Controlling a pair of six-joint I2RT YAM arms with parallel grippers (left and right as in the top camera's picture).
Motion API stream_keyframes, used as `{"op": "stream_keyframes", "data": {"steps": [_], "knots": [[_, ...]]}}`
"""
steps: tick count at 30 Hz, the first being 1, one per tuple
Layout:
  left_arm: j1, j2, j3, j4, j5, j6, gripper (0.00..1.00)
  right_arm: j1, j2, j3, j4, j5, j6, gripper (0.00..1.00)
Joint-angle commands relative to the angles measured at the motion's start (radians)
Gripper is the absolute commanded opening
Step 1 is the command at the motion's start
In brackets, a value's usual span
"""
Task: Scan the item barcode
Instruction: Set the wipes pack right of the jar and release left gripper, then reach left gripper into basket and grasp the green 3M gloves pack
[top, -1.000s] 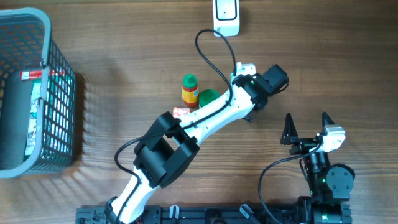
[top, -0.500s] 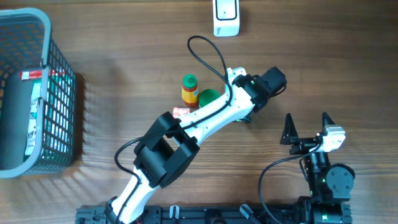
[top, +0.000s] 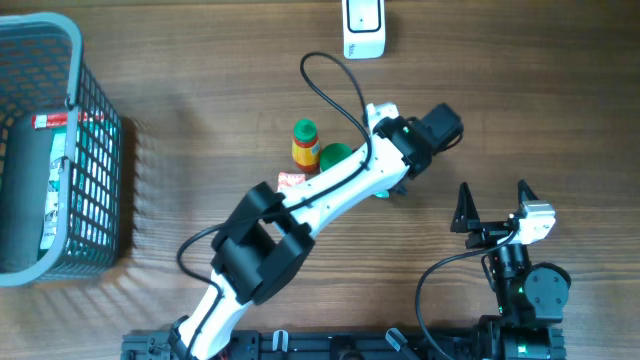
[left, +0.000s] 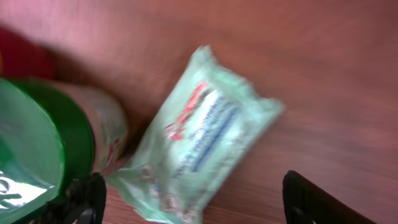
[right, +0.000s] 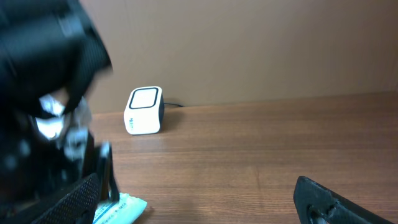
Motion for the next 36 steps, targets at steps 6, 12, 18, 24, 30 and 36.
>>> {"op": "stream_keyframes", "data": {"steps": [6, 12, 18, 24, 30, 36], "knots": [[0.078, -0.326, 0.217, -0.024, -0.268, 0.184, 0.95, 0.003, -0.004, -0.001, 0.004, -0.001, 0.002, 1.0], [0.299, -0.518, 0.217, -0.082, -0.314, 0.183, 0.99, 0.003, -0.004, -0.001, 0.004, -0.001, 0.003, 1.0], [0.654, -0.625, 0.217, -0.187, -0.195, 0.168, 1.0, 0.003, -0.003, -0.001, 0.004, -0.001, 0.002, 1.0], [1.083, -0.649, 0.216, -0.299, 0.052, 0.077, 1.0, 0.003, -0.004, -0.001, 0.004, -0.001, 0.002, 1.0], [1.467, -0.626, 0.152, -0.319, 0.274, 0.115, 1.0, 0.003, -0.004, -0.001, 0.004, -0.001, 0.002, 1.0], [1.682, -0.621, -0.033, -0.162, 0.451, 0.343, 1.0, 0.003, -0.004, -0.001, 0.004, -0.001, 0.003, 1.0]]}}
